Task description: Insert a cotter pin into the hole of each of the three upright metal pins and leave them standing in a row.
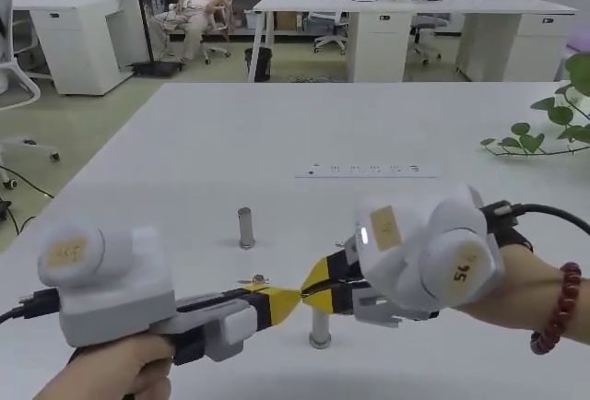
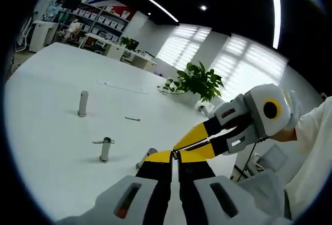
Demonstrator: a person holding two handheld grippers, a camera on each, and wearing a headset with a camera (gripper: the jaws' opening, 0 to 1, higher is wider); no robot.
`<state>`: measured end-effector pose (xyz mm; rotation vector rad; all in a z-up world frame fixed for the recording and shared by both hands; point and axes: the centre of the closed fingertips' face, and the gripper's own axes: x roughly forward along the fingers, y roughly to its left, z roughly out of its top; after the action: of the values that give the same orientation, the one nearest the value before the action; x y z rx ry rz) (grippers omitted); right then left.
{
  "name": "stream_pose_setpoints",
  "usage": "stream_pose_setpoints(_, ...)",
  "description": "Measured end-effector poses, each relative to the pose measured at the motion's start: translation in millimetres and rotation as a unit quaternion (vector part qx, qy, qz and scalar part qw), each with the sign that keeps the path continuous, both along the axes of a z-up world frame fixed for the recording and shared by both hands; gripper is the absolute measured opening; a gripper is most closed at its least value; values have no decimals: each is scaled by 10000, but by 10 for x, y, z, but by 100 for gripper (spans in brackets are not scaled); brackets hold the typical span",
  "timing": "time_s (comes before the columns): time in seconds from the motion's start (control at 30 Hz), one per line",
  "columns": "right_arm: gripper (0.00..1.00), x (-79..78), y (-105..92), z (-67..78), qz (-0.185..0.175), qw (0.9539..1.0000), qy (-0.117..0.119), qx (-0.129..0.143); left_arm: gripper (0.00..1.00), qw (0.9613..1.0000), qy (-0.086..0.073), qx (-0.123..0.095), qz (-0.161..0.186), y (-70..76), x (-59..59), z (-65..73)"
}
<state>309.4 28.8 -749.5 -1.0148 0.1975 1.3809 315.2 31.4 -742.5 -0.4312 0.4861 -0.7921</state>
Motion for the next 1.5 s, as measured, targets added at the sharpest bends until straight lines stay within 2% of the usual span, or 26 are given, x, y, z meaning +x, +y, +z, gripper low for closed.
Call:
stream_pose_setpoints(0.13, 3, 3, 14, 10, 19, 10000, -18, 50, 1, 10000, -22, -4, 24, -2, 1, 21)
stream_pose_setpoints(0.23, 4, 12, 27, 18, -30, 9999, 72, 148, 0, 10000, -72, 26, 31, 1, -7, 39)
stream_pose_setpoints(0.4, 5, 15, 37, 15, -157, 9985, 386, 350, 0, 9998, -154, 153, 7, -2, -24, 41)
stream_pose_setpoints(0.47, 6, 0, 47, 14, -244, 9965, 624, 491, 0, 9994, -200, 295, -13, 10, -28, 22)
stream_pose_setpoints(0.53, 7, 12, 46, 22, -384, 9939, 824, 622, 0, 9989, -251, 392, -36, 22, -32, 12)
stream_pose_setpoints(0.63, 9, 18, 44, 38, -578, 9873, 1221, 835, 0, 9977, -376, 563, -91, 67, -25, -6)
stream_pose_setpoints(0.73, 12, 40, 18, 38, -688, 9831, 1427, 921, 0, 9954, -505, 798, -155, 112, -27, -30)
stream_pose_setpoints(0.83, 14, 32, -1, 38, -803, 9758, 1734, 1061, 0, 9936, -633, 910, -229, 146, -23, -30)
stream_pose_setpoints(0.93, 15, 26, -32, 34, -885, 9685, 2018, 1161, 0, 9899, -803, 1108, -371, 159, -39, -28)
stream_pose_setpoints(1.0, 16, 12, -40, 39, -888, 9644, 2169, 1225, 0, 9880, -905, 1157, -476, 146, -59, -8)
stream_pose_setpoints(1.1, 17, -3, -60, 59, -923, 9551, 2464, 1364, 0, 9846, -1031, 1269, -624, 128, -81, 10)
stream_pose_setpoints(1.27, 17, -61, -93, 61, -815, 9495, 2701, 1375, 0, 9792, -1205, 1367, -893, 86, -140, 34)
stream_pose_setpoints(1.37, 17, -91, -106, 50, -754, 9490, 2735, 1378, 0, 9758, -1304, 1407, -1050, 55, -183, 50)
stream_pose_setpoints(1.5, 18, -127, -130, 23, -680, 9484, 2783, 1357, 0, 9735, -1376, 1385, -1193, 27, -228, 69)
